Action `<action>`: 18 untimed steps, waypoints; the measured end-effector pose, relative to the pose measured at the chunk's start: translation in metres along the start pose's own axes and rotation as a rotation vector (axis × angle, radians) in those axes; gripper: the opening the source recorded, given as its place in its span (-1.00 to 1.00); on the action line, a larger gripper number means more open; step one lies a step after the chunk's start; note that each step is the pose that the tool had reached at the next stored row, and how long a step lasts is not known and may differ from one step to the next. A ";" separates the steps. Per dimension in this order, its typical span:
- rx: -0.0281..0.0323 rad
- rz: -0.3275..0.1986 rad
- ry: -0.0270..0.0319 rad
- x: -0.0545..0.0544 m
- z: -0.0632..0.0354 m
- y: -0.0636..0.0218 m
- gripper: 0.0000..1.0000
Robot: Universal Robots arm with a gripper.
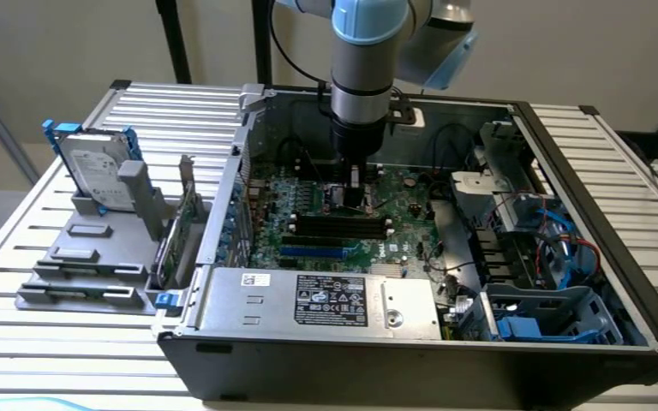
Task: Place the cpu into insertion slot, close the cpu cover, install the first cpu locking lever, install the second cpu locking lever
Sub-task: 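Place the cpu into insertion slot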
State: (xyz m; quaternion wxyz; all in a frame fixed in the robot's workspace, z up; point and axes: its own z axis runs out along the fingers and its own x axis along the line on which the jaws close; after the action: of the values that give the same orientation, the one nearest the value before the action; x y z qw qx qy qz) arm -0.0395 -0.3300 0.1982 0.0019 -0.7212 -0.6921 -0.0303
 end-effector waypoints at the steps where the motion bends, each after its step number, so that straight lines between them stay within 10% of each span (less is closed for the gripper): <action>1: 0.0000 0.000 -0.0001 0.000 0.0001 0.0000 0.08; 18: 0.0001 0.000 -0.0001 0.001 0.0006 -0.0001 0.25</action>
State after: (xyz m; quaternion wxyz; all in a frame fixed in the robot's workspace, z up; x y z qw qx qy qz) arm -0.0395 -0.3288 0.1976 0.0018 -0.7212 -0.6921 -0.0302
